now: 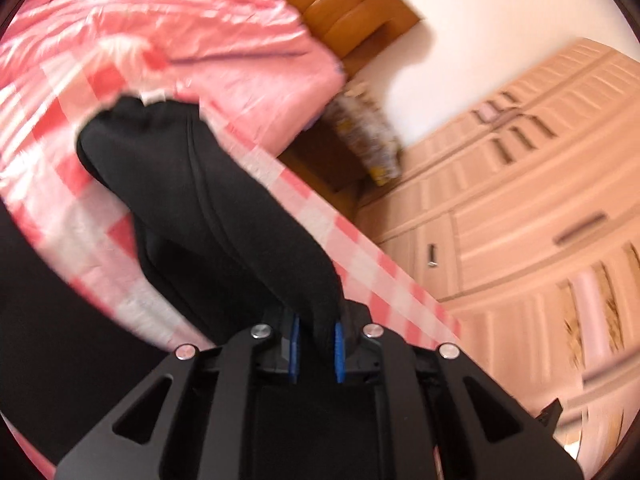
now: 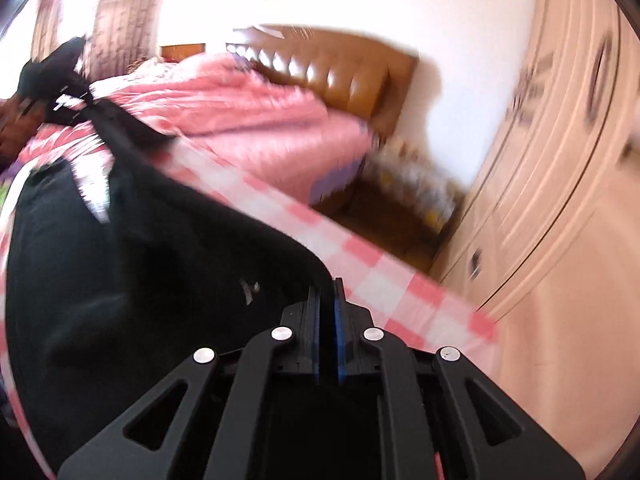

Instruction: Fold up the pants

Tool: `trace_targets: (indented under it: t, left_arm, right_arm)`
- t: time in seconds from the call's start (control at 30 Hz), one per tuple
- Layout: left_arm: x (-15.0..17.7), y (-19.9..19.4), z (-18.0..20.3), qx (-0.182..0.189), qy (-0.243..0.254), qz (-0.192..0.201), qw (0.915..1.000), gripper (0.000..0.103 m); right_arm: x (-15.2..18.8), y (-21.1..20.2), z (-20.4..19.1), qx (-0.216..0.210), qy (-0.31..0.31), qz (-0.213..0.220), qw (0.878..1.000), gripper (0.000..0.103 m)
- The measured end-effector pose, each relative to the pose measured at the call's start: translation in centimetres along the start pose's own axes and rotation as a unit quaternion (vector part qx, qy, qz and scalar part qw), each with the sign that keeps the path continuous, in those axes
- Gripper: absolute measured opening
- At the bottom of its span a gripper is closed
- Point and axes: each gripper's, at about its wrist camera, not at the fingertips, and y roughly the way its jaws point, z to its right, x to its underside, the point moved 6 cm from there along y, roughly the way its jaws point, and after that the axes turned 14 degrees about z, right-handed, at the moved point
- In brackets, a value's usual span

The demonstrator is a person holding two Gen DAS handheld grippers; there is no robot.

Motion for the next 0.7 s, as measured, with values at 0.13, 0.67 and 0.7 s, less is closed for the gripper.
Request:
trace_targets:
  t: [0.13, 0.67, 0.7]
  left_arm:
    - [3.3, -7.4, -2.5, 0.033, 0.043, 0.010, 0.9985, 0.013]
    - [19.3, -12.6, -18.6, 0.036, 0.014, -0.010, 0.9992, 0.013]
    - [19.4, -12.5, -18.7, 0.035, 0.015, -0.009, 0.9992, 0.013]
  right_arm:
    - [0.2, -8.4, -6.0, 0.005, -0.050, 0.034, 0.998, 0.009]
    - [15.1, -15.7, -20.6, 0.006, 0.041, -0.008, 0.999, 0.009]
    - [15.3, -15.9, -20.6, 0.007, 0.040, -0.007, 0.999, 0.009]
